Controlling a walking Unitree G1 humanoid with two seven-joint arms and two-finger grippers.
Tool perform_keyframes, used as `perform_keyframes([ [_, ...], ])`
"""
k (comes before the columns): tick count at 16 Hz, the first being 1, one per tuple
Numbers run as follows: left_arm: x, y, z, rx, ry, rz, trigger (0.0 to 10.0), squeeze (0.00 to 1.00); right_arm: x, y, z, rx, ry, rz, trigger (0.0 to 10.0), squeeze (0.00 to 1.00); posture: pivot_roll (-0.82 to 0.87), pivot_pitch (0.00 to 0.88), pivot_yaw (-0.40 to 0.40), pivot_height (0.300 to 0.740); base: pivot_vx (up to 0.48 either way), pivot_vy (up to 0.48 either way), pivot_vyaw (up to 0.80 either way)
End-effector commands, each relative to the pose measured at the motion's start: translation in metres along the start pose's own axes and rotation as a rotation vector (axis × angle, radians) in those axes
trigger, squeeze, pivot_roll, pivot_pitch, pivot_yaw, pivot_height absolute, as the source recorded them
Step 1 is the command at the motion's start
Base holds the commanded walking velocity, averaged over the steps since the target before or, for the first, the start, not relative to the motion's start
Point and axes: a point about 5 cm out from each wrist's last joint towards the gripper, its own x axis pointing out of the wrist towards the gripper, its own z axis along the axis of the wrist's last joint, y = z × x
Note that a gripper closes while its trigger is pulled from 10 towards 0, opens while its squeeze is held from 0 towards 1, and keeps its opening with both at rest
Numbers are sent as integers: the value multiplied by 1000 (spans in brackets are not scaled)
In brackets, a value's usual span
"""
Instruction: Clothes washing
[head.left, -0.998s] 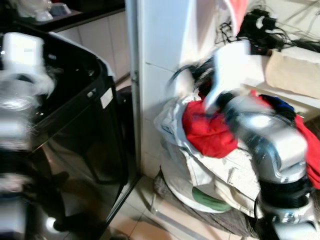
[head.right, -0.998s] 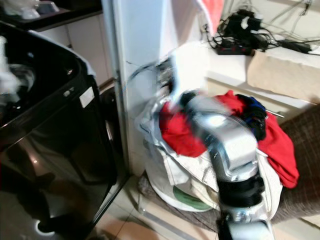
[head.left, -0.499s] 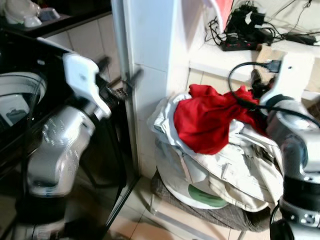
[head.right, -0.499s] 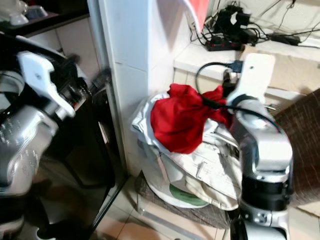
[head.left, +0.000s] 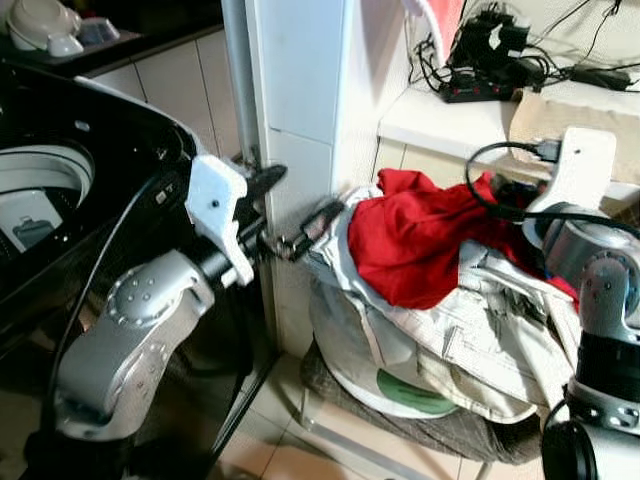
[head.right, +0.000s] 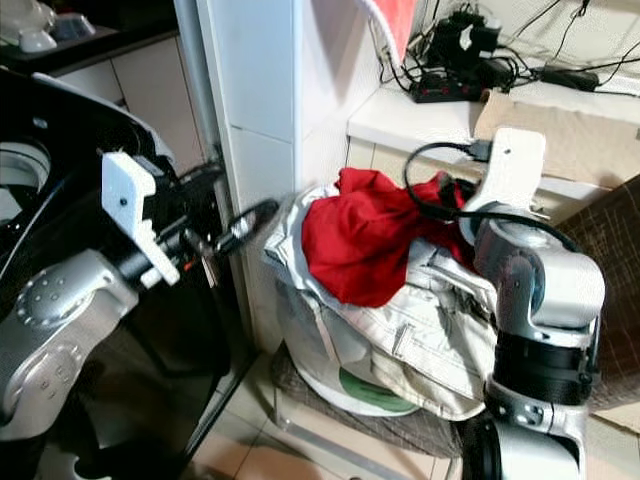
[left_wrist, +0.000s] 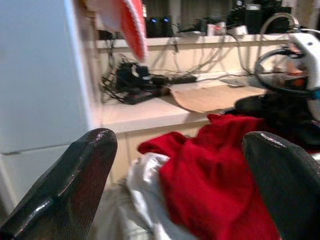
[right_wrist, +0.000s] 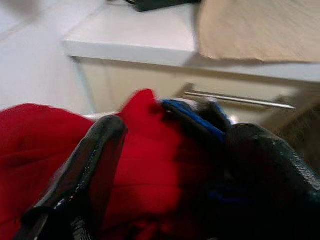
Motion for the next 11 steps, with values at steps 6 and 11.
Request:
perform_keyframes([
  [6, -5, 0, 4, -10, 20, -25, 10000, 0, -4, -11, 8, -35, 5, -126, 10000, 0, -12, 0, -12, 740, 0, 0, 0],
  [11, -12, -2, 7, -22, 32, -84, 10000, 0, -16, -25, 11, -44, 25, -209, 10000, 0, -17, 0, -7, 740, 0, 0, 0],
])
